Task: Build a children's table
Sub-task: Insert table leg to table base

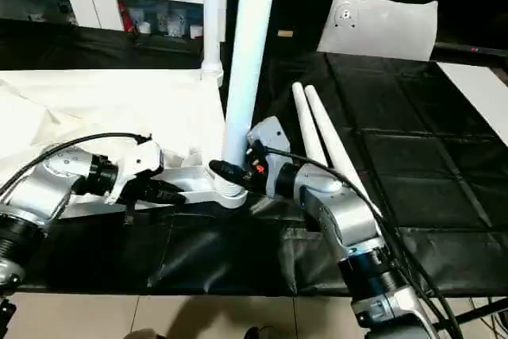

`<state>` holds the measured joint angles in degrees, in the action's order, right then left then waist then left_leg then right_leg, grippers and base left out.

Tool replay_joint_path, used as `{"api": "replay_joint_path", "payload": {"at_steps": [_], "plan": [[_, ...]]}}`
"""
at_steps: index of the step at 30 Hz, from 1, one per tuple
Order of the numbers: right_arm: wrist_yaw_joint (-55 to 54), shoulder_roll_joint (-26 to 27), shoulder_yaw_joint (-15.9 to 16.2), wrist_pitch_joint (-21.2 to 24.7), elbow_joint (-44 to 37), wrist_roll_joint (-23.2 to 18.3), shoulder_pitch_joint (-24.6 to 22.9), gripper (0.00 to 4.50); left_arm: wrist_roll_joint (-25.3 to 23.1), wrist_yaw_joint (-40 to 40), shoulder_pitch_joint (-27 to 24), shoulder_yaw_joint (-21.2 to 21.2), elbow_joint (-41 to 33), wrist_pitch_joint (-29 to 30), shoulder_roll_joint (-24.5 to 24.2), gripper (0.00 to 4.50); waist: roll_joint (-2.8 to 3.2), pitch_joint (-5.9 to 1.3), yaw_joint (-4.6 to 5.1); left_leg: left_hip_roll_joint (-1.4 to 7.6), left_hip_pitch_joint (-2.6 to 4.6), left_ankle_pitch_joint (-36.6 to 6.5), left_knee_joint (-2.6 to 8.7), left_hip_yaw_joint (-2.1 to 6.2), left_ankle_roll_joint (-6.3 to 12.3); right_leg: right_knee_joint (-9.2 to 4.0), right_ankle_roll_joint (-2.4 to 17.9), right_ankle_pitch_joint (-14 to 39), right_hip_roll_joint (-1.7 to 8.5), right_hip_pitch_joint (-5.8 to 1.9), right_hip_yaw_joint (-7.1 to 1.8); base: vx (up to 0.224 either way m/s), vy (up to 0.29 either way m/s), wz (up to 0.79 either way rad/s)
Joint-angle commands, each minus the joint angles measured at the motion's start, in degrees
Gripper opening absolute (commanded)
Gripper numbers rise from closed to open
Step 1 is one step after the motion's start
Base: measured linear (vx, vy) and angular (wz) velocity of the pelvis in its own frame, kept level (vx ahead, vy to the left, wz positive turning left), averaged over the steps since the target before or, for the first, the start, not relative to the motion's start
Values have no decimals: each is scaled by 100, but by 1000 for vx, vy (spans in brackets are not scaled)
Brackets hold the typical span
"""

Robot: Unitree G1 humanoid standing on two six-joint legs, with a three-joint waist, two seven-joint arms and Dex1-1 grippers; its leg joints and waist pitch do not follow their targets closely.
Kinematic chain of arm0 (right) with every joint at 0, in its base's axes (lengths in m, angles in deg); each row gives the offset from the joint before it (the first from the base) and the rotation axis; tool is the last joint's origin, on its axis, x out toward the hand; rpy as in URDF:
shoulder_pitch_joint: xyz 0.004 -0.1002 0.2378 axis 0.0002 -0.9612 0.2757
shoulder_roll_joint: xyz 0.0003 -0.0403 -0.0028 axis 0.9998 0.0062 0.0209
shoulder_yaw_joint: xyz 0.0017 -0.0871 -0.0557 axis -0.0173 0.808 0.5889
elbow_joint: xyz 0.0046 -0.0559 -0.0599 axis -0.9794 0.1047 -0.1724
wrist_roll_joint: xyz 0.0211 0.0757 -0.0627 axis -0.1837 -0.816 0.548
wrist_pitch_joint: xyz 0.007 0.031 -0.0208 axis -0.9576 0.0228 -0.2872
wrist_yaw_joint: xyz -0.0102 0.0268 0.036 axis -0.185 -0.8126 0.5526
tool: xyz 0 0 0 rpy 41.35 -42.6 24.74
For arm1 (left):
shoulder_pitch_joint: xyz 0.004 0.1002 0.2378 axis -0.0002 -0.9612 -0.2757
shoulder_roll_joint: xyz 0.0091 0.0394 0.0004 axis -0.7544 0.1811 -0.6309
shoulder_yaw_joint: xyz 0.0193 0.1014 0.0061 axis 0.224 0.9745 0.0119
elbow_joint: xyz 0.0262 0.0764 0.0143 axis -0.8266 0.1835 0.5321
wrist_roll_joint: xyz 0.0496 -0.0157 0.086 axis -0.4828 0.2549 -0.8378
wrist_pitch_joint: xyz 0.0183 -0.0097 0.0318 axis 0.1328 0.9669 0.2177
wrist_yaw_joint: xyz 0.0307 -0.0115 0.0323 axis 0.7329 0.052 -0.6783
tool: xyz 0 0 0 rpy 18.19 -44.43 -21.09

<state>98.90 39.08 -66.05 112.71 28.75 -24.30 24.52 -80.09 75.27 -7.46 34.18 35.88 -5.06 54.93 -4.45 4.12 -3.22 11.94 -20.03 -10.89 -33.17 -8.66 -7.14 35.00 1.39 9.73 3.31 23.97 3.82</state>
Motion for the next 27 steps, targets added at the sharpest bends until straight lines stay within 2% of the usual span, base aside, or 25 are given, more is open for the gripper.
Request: {"api": "replay_joint_path", "payload": {"at_steps": [1,8,11,14,20,27], "plan": [[115,-174,120,148,148,86,-81,193,211,-19,-11,-108,-123,-17,61,0,47,-355,-3,94,-17,-703,374,-75,151,-383,901,1370,396,-363,-303,0,0,0],[271,-306,76,247,-8,100,-142,193,209,-50,-8,-119,-104,-17,64,0,43,-359,-11,90,-25,-741,368,-74,163,-398,856,1497,397,-373,-300,0,0,0],[263,-300,43,250,10,82,-133,193,209,-54,-2,-116,-95,-15,80,0,66,-370,-10,94,-16,-735,367,-73,149,-395,886,1438,395,-366,-298,0,0,0],[264,-274,26,218,86,68,-120,193,211,-57,12,-101,-100,-8,108,0,53,-378,-16,93,-19,-727,364,-73,145,-386,914,1397,397,-374,-297,0,0,0],[114,10,28,-8,439,154,-73,193,206,-73,42,-95,-92,-40,124,0,50,-397,-22,90,-23,-738,360,-71,120,-394,887,1505,406,-376,-290,0,0,0],[3,201,-67,-174,779,182,28,193,215,-112,40,-126,-99,-58,123,0,83,-399,-21,93,-17,-851,362,-61,72,-405,849,1638,410,-369,-287,0,0,0]]}}
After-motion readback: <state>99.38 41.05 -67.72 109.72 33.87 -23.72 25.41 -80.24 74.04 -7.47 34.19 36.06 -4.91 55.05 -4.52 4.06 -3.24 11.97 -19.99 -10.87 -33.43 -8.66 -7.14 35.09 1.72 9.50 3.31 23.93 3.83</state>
